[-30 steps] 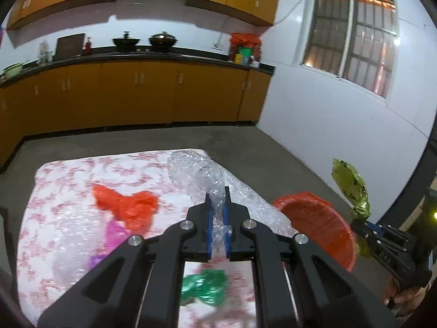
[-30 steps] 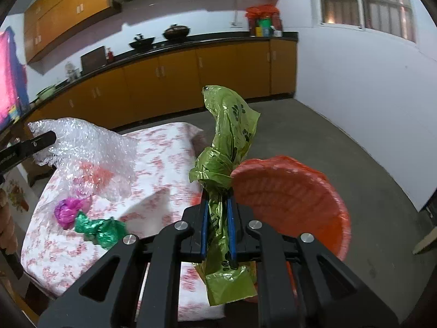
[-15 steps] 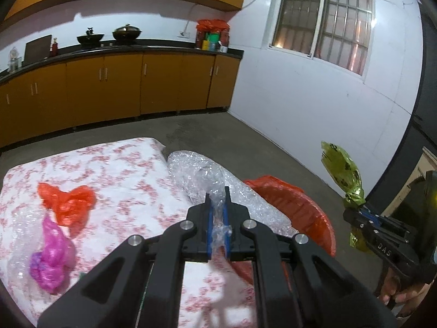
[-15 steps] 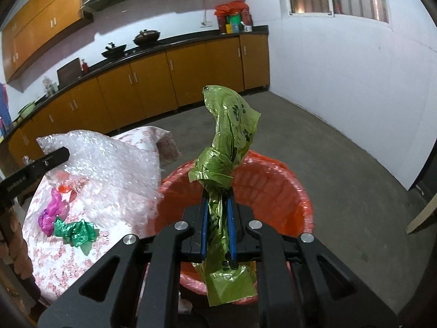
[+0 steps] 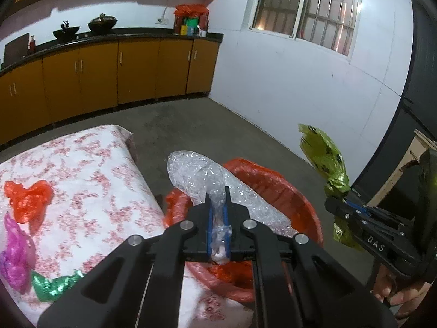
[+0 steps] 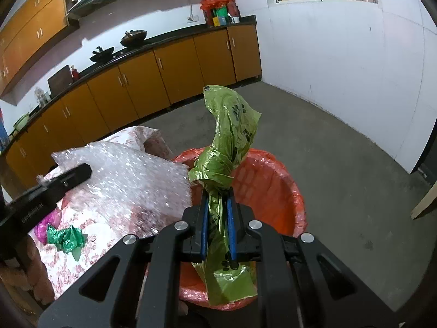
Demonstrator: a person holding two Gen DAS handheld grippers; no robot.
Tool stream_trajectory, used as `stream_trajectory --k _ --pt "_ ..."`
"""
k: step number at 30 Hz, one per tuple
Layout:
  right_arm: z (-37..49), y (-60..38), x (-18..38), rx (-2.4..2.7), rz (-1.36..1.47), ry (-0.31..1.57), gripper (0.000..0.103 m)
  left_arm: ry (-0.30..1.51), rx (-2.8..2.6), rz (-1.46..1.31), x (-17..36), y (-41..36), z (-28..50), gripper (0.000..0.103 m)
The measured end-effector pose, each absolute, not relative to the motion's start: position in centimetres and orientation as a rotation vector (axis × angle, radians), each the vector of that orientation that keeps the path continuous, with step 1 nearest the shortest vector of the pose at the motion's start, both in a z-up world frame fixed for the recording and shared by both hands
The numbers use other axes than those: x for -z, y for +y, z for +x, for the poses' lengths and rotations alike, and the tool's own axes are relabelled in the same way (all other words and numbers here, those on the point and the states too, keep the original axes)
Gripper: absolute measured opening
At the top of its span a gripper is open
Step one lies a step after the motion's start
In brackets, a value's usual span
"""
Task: Collect trash
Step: 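Open both tools to drop the bubble wrap and green bag into the wastebasket, then move both tools back over the table toward the remaining bags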
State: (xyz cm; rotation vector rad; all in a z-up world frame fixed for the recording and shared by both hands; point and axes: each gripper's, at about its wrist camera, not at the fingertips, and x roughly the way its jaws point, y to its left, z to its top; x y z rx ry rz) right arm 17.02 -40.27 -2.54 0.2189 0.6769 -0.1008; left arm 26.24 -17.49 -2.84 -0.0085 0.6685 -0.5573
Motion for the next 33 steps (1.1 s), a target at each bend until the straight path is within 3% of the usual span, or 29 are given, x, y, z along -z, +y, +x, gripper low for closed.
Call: stream_trajectory --k 9,13,23,33 --pt "18.3 -41.3 3.1 0.101 0.259 0.688 0.014 0.717 0.569 0.009 4.9 -19.2 27.2 0.011" --pt "18.4 -41.5 3.4 0.103 0.255 0.694 0.023 0.734 0.570 0.011 5.7 -19.4 27.4 0.025" --pt "17.9 -41.3 3.9 0.115 0.242 0.700 0.047 0.735 0.497 -0.015 6.1 -16.7 27.7 0.041" --pt "17.7 -38.3 2.8 0.062 0.181 0.683 0.047 0.664 0.346 -0.025 4.5 -10.1 26.2 0.052"
